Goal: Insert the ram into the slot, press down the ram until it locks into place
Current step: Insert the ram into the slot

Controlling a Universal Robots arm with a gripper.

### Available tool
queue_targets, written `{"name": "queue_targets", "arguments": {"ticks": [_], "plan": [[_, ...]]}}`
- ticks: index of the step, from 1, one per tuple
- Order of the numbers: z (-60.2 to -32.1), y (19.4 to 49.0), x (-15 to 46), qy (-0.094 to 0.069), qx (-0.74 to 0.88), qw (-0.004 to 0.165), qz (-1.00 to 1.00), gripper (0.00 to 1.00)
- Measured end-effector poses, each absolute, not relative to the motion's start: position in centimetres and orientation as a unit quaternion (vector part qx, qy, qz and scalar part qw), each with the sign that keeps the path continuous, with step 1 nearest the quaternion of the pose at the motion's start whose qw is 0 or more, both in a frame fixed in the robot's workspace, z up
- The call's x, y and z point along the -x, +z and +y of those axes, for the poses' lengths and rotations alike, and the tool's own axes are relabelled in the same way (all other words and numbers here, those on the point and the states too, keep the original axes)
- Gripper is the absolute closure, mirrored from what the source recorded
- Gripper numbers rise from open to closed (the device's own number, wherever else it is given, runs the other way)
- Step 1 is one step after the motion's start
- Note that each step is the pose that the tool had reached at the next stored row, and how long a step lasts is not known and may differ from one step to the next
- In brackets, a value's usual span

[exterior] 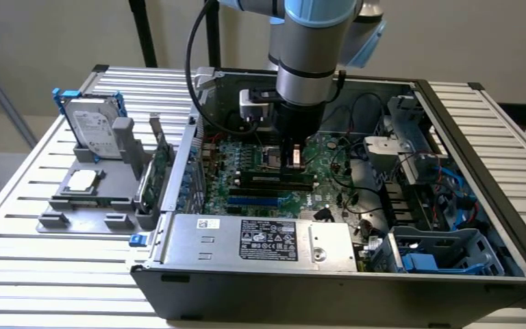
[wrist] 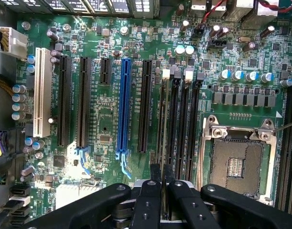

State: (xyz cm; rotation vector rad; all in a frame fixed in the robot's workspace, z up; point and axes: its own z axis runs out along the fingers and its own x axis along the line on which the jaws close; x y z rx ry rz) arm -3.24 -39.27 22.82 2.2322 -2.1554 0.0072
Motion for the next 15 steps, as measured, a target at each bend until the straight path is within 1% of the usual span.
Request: {"name": "queue_targets", "arguments": {"ticks": [15], "plan": [[-39.27,22.70,3.45,0.004,-0.717,0.017,-0.696,0.87]]}}
